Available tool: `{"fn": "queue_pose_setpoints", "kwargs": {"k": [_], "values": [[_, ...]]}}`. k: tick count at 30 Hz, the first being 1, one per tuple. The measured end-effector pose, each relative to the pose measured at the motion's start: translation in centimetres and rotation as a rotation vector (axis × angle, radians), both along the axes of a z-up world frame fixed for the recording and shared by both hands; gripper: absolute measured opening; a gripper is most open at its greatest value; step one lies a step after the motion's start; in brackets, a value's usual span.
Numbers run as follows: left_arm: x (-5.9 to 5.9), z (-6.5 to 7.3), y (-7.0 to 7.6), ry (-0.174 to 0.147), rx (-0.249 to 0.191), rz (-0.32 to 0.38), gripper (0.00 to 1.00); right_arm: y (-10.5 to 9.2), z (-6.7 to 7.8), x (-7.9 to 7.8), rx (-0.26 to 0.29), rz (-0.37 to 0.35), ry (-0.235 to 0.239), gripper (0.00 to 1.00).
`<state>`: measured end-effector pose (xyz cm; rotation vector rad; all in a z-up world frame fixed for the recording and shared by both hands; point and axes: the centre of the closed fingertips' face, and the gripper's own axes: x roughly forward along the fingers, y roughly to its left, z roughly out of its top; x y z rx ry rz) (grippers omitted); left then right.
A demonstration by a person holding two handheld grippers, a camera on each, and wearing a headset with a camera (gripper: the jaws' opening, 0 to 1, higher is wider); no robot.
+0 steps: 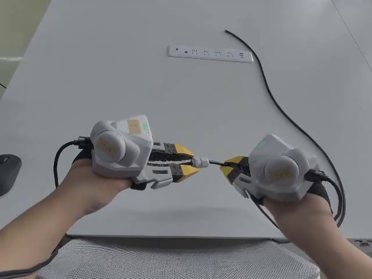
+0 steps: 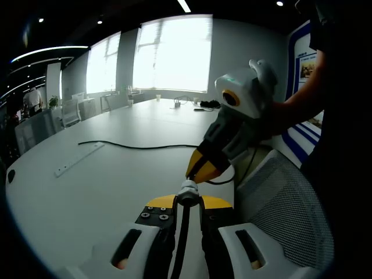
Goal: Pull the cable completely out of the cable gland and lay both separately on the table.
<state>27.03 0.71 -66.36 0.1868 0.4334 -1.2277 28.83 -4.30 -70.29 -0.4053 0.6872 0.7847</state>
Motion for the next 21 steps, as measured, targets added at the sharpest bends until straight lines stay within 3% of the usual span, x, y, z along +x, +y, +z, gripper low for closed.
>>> {"fn": "queue_pose_setpoints", "kwargs": {"k": [21], "values": [[-0.1,0.1,0.2,-0.003,-0.008,0.004,0.15,-3.9,-3.1,0.1,0.116,-0.262,0.168,0.00]]}}
